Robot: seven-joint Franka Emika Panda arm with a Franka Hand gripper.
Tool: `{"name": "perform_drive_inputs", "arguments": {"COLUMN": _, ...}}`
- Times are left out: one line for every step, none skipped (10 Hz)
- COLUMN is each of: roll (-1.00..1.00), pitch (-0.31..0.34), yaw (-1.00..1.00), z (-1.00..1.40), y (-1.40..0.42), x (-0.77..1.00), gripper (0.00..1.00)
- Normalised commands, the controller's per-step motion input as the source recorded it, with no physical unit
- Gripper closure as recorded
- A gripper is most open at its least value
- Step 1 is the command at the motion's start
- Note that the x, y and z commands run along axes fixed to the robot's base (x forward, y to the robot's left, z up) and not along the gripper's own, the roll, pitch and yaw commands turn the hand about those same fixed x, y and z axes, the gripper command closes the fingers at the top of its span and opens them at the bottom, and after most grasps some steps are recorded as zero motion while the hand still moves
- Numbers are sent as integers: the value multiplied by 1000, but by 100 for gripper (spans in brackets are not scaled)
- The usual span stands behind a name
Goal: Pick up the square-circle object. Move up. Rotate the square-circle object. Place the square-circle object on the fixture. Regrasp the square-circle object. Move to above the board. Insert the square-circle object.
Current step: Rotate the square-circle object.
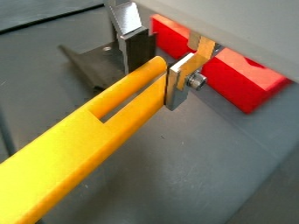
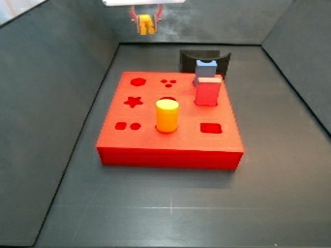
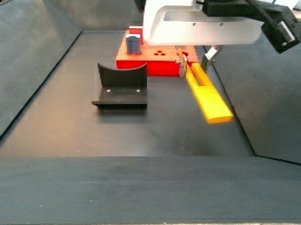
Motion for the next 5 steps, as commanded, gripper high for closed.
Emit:
{"name": "perform_drive_inputs", "arguments": {"roll": 0, "pitch": -2, "yaw": -1000, "z": -20, "y": 7, "x": 21, "gripper": 100}}
{"name": "perform_drive_inputs", "arguments": {"roll": 0, "pitch": -2, "yaw": -1000, "z": -19, "y": 7, "x": 21, "gripper": 100}}
{"name": "perform_drive_inputs", "arguments": {"roll": 0, "pitch": -2, "yaw": -1000, "z": -18, "y": 8, "x": 22, "gripper": 100}}
{"name": "perform_drive_inputs", "arguments": {"roll": 0, "pitch": -2, "yaw": -1000, "z": -17, "y": 9, "x": 22, "gripper": 100}}
{"name": "perform_drive_inputs", "arguments": {"roll": 0, "pitch": -2, "yaw": -1000, "z": -16, "y": 9, "x": 22, "gripper": 100}}
